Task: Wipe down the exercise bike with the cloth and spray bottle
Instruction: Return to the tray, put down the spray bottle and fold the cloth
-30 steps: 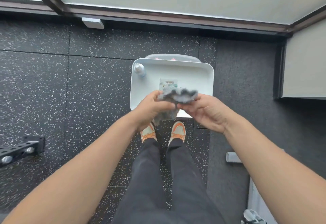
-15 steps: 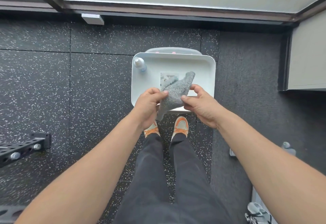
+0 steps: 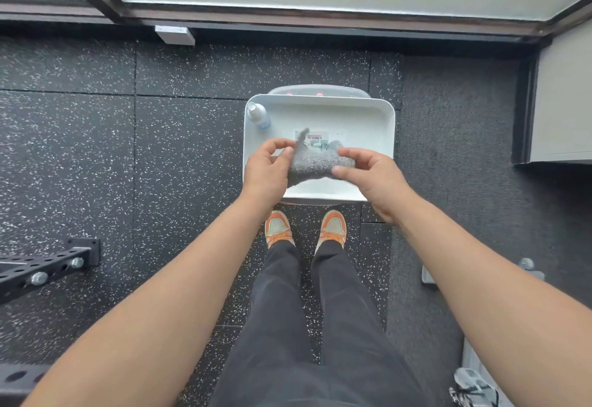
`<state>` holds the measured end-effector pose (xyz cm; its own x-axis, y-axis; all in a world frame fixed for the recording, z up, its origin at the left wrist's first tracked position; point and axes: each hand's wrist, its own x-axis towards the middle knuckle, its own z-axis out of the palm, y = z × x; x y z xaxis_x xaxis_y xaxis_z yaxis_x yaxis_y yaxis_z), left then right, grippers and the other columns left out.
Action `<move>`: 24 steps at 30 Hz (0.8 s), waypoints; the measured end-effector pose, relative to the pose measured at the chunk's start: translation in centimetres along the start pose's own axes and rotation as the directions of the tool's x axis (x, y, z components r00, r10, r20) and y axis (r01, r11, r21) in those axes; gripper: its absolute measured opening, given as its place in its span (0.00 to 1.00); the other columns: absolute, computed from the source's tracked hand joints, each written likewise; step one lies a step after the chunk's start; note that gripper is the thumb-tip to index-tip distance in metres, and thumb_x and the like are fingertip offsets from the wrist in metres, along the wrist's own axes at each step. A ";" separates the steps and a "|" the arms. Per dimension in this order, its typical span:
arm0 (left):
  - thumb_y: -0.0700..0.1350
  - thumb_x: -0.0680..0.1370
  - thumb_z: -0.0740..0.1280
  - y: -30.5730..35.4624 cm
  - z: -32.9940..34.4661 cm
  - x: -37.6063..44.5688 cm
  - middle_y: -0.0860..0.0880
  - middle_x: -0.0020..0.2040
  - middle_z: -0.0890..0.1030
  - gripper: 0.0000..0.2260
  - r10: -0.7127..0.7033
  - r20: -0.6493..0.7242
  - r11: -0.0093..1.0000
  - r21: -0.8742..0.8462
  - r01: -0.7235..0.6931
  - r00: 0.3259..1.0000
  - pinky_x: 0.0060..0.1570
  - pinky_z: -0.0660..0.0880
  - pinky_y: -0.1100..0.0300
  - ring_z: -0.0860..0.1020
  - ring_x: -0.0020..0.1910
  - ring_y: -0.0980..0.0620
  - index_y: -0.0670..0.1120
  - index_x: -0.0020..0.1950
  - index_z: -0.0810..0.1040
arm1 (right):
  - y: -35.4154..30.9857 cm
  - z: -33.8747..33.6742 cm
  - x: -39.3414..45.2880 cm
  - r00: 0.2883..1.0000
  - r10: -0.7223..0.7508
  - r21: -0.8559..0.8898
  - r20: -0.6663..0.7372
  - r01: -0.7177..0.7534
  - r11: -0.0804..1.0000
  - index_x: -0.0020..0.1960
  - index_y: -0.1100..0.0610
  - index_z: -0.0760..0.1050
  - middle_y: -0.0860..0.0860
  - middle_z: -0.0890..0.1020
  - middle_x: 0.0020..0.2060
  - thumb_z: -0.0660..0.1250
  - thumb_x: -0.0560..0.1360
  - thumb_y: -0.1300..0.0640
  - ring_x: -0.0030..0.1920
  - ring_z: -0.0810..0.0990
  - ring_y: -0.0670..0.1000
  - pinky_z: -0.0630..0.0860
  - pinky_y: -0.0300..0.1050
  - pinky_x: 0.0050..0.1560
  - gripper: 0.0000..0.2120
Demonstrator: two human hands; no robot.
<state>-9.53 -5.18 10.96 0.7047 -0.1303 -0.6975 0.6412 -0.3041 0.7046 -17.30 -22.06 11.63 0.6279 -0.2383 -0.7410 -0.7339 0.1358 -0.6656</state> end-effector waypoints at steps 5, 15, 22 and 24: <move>0.34 0.70 0.75 0.0 -0.5 -0.3 0.50 0.46 0.82 0.20 0.018 0.248 0.988 0.143 -0.055 0.969 0.40 0.75 0.67 0.80 0.37 0.61 0.48 0.59 0.79 | 0.7 -0.1 0.6 1.000 -0.026 -0.325 -0.010 0.021 0.946 0.59 0.43 0.76 0.53 0.82 0.47 0.75 0.65 0.69 0.46 0.81 0.57 0.80 0.48 0.48 0.30; 0.52 0.76 0.69 -1.2 -1.1 1.7 0.49 0.50 0.74 0.11 0.186 0.227 0.547 0.785 -0.293 0.956 0.51 0.70 0.57 0.73 0.47 0.50 0.52 0.56 0.82 | 1.1 -0.3 1.3 0.991 -0.095 -0.487 -0.094 0.038 0.873 0.47 0.47 0.81 0.46 0.81 0.42 0.70 0.73 0.52 0.38 0.74 0.43 0.68 0.41 0.40 0.04; 0.39 0.75 0.68 1.4 0.2 4.0 0.47 0.56 0.80 0.11 0.359 0.258 0.563 0.707 -0.429 0.897 0.57 0.68 0.61 0.77 0.56 0.48 0.44 0.56 0.82 | -0.2 -0.3 1.9 0.969 -0.183 -0.457 -0.168 0.087 0.885 0.53 0.51 0.79 0.41 0.78 0.34 0.69 0.75 0.58 0.28 0.73 0.33 0.64 0.27 0.29 0.07; 0.38 0.75 0.68 2.4 0.5 4.4 0.45 0.52 0.82 0.11 0.447 0.254 0.552 0.677 -0.487 0.858 0.57 0.70 0.60 0.77 0.53 0.48 0.43 0.56 0.82 | -0.9 -0.3 2.0 0.948 -0.238 -0.428 -0.211 0.129 0.894 0.52 0.51 0.79 0.43 0.78 0.35 0.69 0.75 0.59 0.30 0.74 0.34 0.67 0.29 0.33 0.07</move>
<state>-5.00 -6.92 9.54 0.8140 -0.4869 -0.3168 -0.1954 -0.7430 0.6401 -15.44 -22.91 10.73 0.7150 -0.4612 -0.5254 -0.6865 -0.3212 -0.6523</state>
